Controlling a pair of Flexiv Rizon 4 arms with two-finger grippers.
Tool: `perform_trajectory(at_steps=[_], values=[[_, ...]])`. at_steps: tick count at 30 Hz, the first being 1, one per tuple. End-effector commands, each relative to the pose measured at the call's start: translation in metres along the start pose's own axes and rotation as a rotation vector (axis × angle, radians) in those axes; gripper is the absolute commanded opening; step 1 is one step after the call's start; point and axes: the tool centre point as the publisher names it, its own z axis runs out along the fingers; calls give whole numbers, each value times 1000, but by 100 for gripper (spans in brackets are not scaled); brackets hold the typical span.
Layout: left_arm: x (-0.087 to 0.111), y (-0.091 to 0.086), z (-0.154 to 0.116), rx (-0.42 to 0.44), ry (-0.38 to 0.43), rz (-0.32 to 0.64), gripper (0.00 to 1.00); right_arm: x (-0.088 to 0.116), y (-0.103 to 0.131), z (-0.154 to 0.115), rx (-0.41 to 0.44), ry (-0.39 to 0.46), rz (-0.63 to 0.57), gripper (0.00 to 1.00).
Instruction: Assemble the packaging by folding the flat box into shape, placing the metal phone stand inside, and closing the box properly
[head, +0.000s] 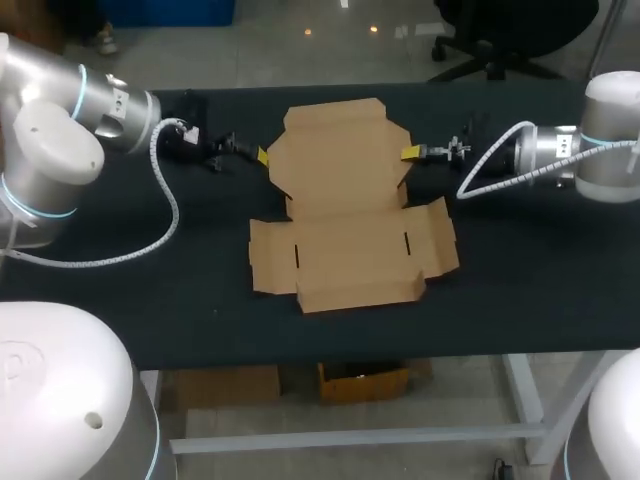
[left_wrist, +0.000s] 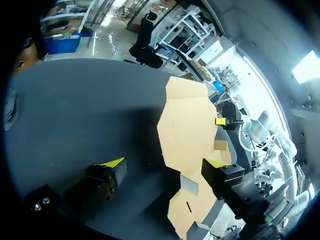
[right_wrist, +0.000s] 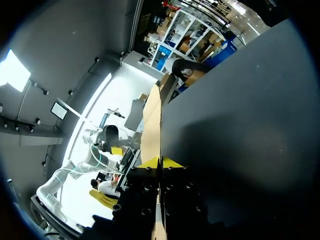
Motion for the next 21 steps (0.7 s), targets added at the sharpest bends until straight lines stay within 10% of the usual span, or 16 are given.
perform_trajectory(at_steps=[1, 21], values=[[-1, 2, 1, 55, 12, 23, 100, 7, -2, -5, -16, 10, -23, 0], [16, -38, 43, 135, 253, 203, 100, 18, 7, -1, -78, 94, -127, 0]])
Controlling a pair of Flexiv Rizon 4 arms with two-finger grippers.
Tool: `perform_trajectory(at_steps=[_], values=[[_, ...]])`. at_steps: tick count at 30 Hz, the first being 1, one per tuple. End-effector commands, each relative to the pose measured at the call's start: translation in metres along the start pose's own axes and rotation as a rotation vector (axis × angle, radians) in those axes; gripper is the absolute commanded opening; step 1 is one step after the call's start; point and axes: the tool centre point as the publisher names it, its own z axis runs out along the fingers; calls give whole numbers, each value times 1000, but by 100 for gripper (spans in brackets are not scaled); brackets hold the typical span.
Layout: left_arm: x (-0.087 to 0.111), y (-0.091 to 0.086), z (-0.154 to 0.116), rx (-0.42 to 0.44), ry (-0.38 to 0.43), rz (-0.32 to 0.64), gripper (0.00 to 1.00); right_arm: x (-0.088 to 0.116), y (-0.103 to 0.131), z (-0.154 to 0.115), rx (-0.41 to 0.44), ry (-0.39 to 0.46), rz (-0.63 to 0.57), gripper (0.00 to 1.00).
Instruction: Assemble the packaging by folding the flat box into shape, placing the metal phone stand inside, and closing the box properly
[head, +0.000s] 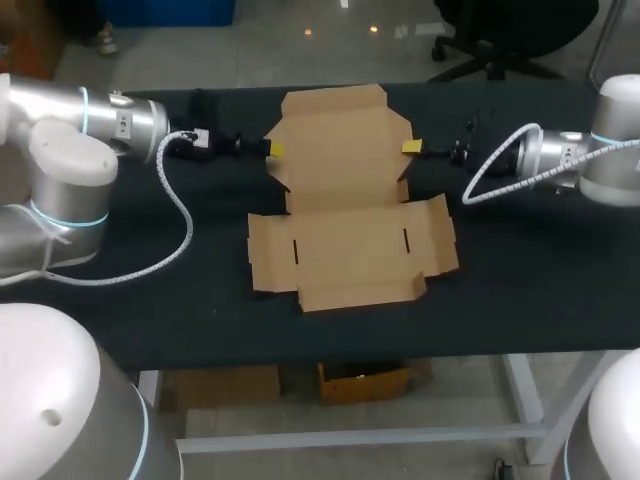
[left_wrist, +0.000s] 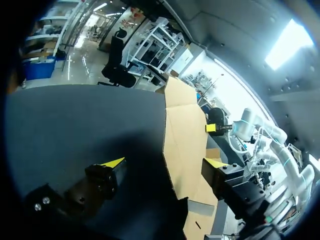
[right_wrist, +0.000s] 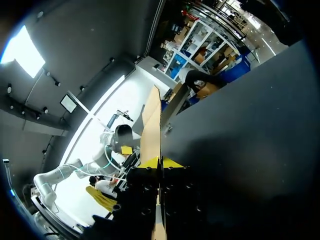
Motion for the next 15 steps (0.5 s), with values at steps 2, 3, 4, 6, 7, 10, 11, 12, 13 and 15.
perform_trajectory(at_steps=[2, 3, 4, 6, 7, 10, 11, 12, 13, 15], values=[[-4, -7, 17, 9, 96, 32, 100, -5, 1, 1, -10, 28, -11, 0], [-1, -7, 20, 10, 105, 40, 100, -4, 1, 2, -12, 30, -14, 0], [0, -8, 22, 10, 115, 48, 100, -4, 1, 2, -13, 31, -17, 0], [4, -10, 26, 15, 136, 65, 100, -4, 2, 2, -17, 36, -23, 0], [5, -10, 28, 18, 148, 71, 100, -4, 2, 3, -17, 37, -25, 0], [8, -14, 31, 23, 182, 77, 100, -4, 3, 3, -23, 44, -33, 0], [8, -14, 31, 23, 182, 77, 100, -3, 3, 3, -26, 46, -37, 0], [8, -14, 31, 23, 182, 77, 100, -3, 4, 3, -29, 49, -42, 0], [8, -14, 31, 23, 182, 77, 100, -2, 4, 3, -31, 54, -47, 0], [8, -14, 31, 23, 182, 77, 100, -1, 6, 3, -36, 59, -56, 0]])
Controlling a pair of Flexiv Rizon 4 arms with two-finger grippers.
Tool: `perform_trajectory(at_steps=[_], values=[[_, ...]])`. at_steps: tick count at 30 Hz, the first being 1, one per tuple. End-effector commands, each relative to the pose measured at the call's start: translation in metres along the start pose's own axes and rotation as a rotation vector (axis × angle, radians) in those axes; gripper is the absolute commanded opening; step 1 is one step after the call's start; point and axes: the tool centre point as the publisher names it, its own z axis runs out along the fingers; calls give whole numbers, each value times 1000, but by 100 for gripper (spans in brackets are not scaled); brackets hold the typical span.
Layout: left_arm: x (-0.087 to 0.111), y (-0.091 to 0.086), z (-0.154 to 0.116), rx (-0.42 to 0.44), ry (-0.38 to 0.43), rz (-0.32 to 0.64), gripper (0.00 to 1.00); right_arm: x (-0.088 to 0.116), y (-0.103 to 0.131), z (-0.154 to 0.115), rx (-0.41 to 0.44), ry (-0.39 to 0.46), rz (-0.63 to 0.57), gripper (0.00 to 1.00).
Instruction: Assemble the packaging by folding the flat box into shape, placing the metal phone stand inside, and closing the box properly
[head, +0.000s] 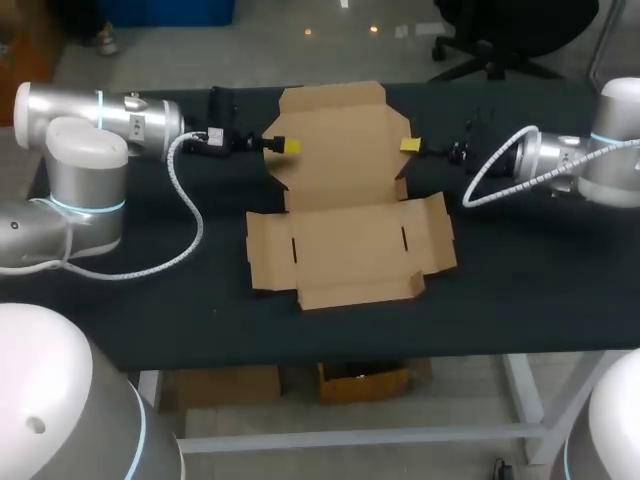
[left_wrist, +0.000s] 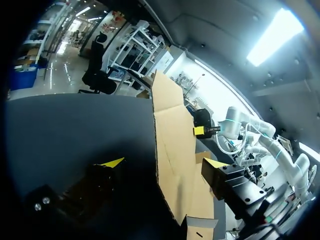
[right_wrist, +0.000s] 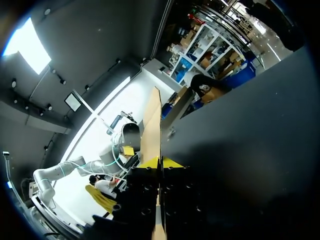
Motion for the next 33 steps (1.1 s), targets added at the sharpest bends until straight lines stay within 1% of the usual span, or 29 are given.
perform_trajectory(at_steps=[1, 5, 11, 19, 24, 27, 28, 29, 30, 31, 32, 33], values=[[-5, -1, 1, -5, 27, 0, 100, -2, 2, 0, -10, 25, -17, 0], [-5, -1, 1, -5, 27, 0, 100, 1, 4, -1, -12, 21, -41, 0], [-3, -2, 3, -1, 31, 6, 100, -1, 7, 5, -17, 38, -62, 0], [0, -10, 20, 8, 93, 42, 100, 4, 9, 3, -36, 26, -94, 0], [6, -11, 27, 19, 123, 61, 100, 4, 11, 0, -56, 25, -112, 0], [7, -11, 29, 32, 140, 69, 82, 2, 13, 1, -63, 32, -115, 0], [8, -11, 29, 35, 144, 71, 73, 2, 13, 1, -65, 33, -116, 0], [8, -11, 30, 39, 150, 73, 58, 1, 14, 1, -66, 34, -118, 0], [9, -11, 31, 39, 156, 78, 49, 1, 14, 1, -68, 35, -120, 0], [9, -11, 32, 39, 157, 78, 49, 1, 15, 1, -70, 36, -122, 0], [9, -11, 33, 41, 163, 79, 45, 1, 15, 1, -71, 37, -124, 0], [9, -11, 34, 42, 167, 81, 44, 1, 16, 2, -73, 37, -126, 0]])
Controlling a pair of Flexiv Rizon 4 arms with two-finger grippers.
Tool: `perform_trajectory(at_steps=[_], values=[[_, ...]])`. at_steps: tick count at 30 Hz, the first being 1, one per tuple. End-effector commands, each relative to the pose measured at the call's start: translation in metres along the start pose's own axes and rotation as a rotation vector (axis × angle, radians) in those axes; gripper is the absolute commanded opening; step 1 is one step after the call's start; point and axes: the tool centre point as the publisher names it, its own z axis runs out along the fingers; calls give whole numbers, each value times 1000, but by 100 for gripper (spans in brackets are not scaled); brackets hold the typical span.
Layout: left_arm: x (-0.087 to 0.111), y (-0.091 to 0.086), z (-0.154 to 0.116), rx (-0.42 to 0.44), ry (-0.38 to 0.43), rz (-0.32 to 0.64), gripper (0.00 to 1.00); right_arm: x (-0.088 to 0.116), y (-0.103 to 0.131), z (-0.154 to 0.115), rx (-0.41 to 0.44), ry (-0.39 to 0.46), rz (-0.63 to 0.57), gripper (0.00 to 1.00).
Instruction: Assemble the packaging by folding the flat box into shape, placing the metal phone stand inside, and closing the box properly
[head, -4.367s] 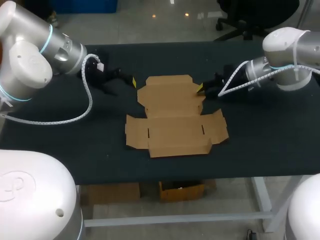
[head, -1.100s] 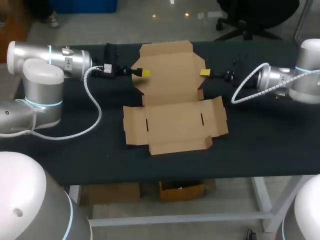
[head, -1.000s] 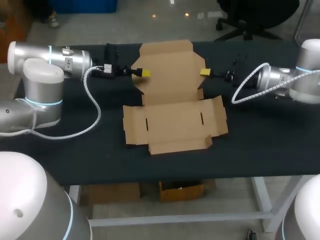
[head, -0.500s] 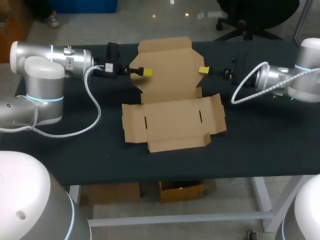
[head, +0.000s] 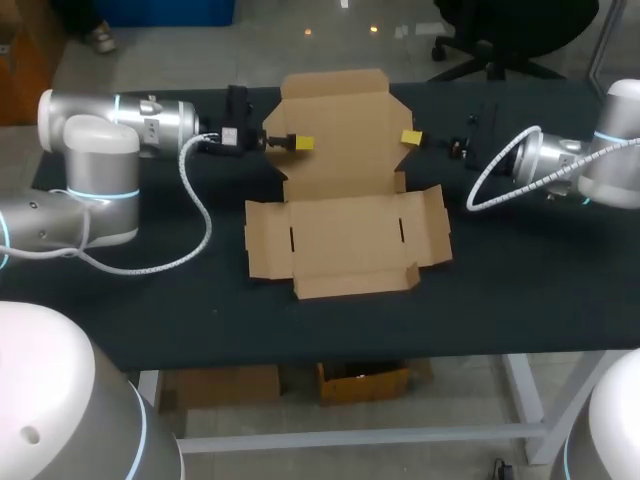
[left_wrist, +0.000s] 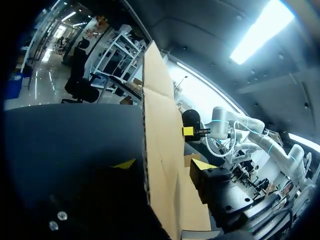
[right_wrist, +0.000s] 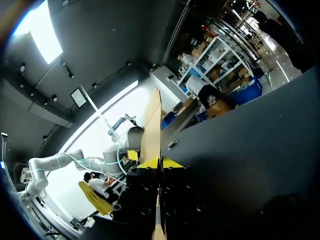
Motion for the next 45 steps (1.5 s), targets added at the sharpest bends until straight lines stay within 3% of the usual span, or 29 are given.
perform_trajectory(at_steps=[1, 18, 26, 30, 39, 40, 42, 45], values=[[-6, 0, 5, 2, 25, 4, 43, -4, 0, 1, -7, 13, -6, 0], [1, -2, 13, 6, 58, 37, 31, -5, 1, 0, -28, 18, -10, 0], [0, -2, 14, 10, 68, 34, 14, -4, 2, 1, -31, 20, -16, 0], [-1, -2, 14, 13, 73, 35, 0, -3, 2, 1, -35, 21, -17, 0], [-3, -1, 15, 17, 88, 38, 0, -2, 3, 0, -38, 27, -20, 0], [-3, -1, 15, 17, 90, 38, 0, -2, 3, 0, -37, 27, -20, 4], [-4, -2, 15, 15, 93, 39, 0, -1, 4, 0, -34, 27, -19, 27], [-6, -3, 14, 11, 96, 39, 0, 1, 5, -2, -26, 14, -19, 39]])
